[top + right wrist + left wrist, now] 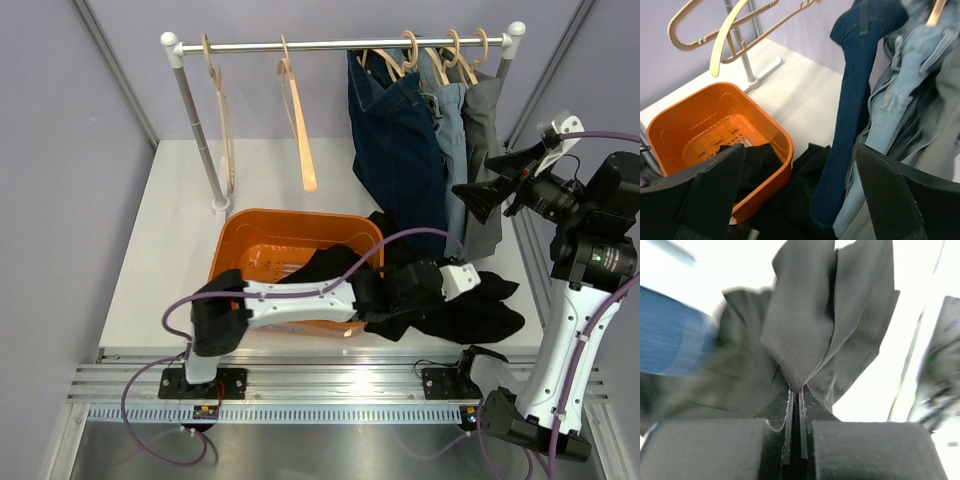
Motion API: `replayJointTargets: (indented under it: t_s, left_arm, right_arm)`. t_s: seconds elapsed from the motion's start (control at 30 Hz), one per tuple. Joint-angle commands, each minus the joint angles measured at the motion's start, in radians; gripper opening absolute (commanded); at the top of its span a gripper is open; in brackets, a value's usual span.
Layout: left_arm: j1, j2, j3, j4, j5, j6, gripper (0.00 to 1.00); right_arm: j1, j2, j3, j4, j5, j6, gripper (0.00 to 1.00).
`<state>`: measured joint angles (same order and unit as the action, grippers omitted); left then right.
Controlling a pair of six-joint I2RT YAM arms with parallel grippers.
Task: Remove the skirt from the hanger
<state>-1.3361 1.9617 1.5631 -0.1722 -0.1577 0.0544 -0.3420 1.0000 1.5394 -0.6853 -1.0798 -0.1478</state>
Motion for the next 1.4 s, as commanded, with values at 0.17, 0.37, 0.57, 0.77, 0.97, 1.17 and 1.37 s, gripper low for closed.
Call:
replayJointTargets:
  t_s: [0.17, 0.37, 0.57, 0.77, 0.97, 1.17, 1.37]
  left_arm:
    - [-0.005, -0.351, -0.031, 0.140, -0.080, -0.031, 0.00]
    - [-0.003, -0.517, -0.029, 0.168, -0.166, 0.014, 0.00]
    - [0.008, -0.668, -0.014, 0.203, -0.304, 0.137, 0.00]
    - [0.025, -0.748, 0.052, 0.175, -0.413, 0.287, 0.00]
    - [0.025, -0.805, 0.113, 0.168, -0.470, 0.399, 0.00]
    - [0.025, -0.871, 0.124, 0.224, -0.546, 0.521, 0.00]
    - [0.025, -0.952, 0.095, 0.257, -0.617, 0.590, 0.00]
  right_arm:
    - [-0.011, 0.003, 0.134, 0.099, 0.102, 0.103, 0.99]
    - [-0.014, 0.011, 0.148, 0.110, 0.129, 0.117, 0.99]
    - [-0.018, 0.011, 0.119, 0.115, 0.133, 0.120, 0.99]
    - [-0.022, 0.009, 0.087, 0.125, 0.135, 0.126, 1.00]
    - [-0.023, 0.009, 0.057, 0.130, 0.141, 0.126, 0.99]
    - [-0.026, 0.008, 0.041, 0.130, 0.143, 0.126, 0.99]
    - [-0.029, 0.009, 0.033, 0.132, 0.144, 0.126, 0.99]
